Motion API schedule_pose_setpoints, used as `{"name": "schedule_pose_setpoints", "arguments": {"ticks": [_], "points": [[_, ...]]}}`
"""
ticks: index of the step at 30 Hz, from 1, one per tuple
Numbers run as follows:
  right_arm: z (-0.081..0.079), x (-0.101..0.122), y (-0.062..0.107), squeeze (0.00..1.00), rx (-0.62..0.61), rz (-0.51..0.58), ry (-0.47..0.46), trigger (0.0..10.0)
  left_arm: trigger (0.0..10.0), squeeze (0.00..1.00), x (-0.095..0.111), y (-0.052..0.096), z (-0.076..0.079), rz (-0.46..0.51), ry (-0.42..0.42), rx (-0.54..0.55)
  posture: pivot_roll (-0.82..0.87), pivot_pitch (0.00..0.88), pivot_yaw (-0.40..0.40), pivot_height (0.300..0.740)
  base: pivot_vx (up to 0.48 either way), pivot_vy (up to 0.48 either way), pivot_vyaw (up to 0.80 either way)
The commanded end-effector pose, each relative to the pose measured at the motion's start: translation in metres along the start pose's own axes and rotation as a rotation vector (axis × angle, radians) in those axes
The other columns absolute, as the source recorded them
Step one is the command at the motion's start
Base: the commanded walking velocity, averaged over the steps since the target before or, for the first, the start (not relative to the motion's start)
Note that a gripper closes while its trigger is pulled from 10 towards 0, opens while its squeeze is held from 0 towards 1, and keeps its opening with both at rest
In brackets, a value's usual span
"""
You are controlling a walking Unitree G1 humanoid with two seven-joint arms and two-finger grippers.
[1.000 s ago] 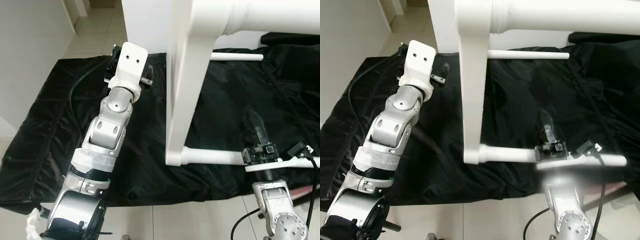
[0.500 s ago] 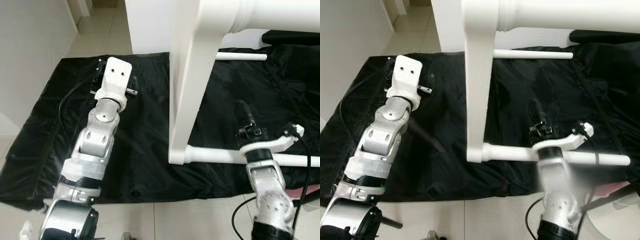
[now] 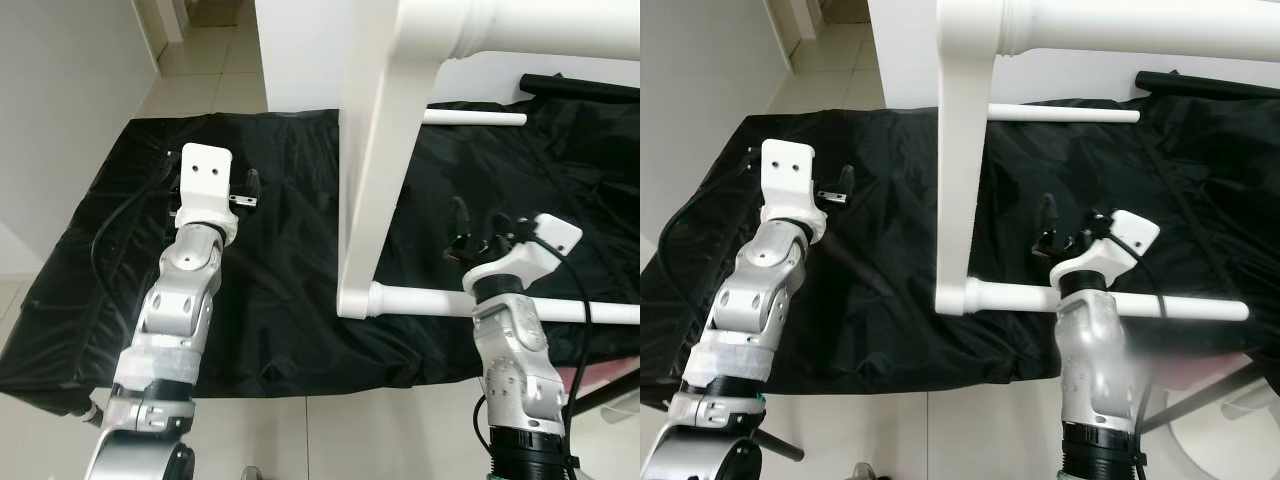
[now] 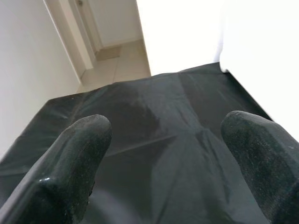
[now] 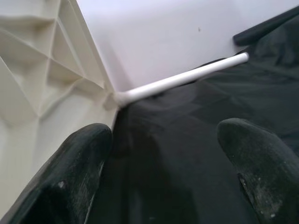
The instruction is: Building children table
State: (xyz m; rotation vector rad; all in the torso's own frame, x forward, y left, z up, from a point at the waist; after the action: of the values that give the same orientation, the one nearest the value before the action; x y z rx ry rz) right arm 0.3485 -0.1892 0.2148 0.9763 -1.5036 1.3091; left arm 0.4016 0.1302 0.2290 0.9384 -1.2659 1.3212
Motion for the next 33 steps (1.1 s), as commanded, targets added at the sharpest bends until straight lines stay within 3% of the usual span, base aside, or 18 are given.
{"name": "schedule_pose_setpoints", "arguments": {"ticks": [1, 6, 7, 9, 15, 20, 33], "points": [[-0.007, -0.001, -0.002, 0.0, -0.002, 0.002, 0.059, 10.0, 10.0, 0.0, -0.004, 0.005, 0.003, 0.003, 0.029, -0.046, -0.02, 0.044, 0.042, 0.74, 0.0, 0.0, 0.0], [-0.012, -0.005, -0.001, 0.0, -0.017, 0.01, 0.148, 10.0, 10.0, 0.0, -0.008, 0.012, 0.004, 0.016, 0.055, -0.075, -0.02, 0.042, 0.038, 0.74, 0.0, 0.0, 0.0], [-0.019, -0.013, 0.002, 0.0, -0.02, 0.011, 0.275, 10.0, 10.0, 0.0, -0.014, 0.02, 0.002, 0.024, 0.11, -0.096, -0.03, 0.042, 0.042, 0.74, 0.0, 0.0, 0.0], [-0.021, -0.016, 0.003, 0.0, -0.018, 0.008, 0.306, 10.0, 10.0, 0.0, -0.016, 0.022, 0.001, 0.025, 0.123, -0.099, -0.03, 0.042, 0.042, 0.74, 0.0, 0.0, 0.0], [-0.02, -0.021, 0.004, 0.0, -0.041, 0.014, 0.351, 10.0, 10.0, 0.0, -0.026, 0.028, -0.003, 0.021, 0.17, -0.098, -0.05, 0.038, 0.054, 0.74, 0.0, 0.0, 0.0], [-0.015, -0.029, 0.007, 0.0, -0.077, -0.004, 0.398, 10.0, 10.0, 0.0, -0.043, 0.036, 0.004, -0.009, 0.226, -0.124, -0.05, 0.036, 0.047, 0.74, 0.0, 0.0, 0.0], [-0.018, -0.043, 0.019, 0.0, -0.078, -0.012, 0.409, 10.0, 10.0, 0.0, -0.049, 0.047, 0.002, 0.025, 0.235, -0.1, -0.01, 0.016, 0.029, 0.74, 0.0, 0.0, 0.0]]}}
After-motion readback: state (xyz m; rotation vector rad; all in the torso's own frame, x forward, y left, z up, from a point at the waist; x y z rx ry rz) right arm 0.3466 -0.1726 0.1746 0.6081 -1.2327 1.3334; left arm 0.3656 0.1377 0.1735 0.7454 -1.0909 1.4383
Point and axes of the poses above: a point about 5 cm out from each wrist's last joint towards the gripper, its own y axis pointing back from the gripper into the wrist, its own x axis along the axis of the wrist's last joint, z = x × y, the point moved 6 cm from there along -y, pointing out of the wrist towards the gripper, and after that the axes turned 15 degrees about y, right-handed, at the moved point
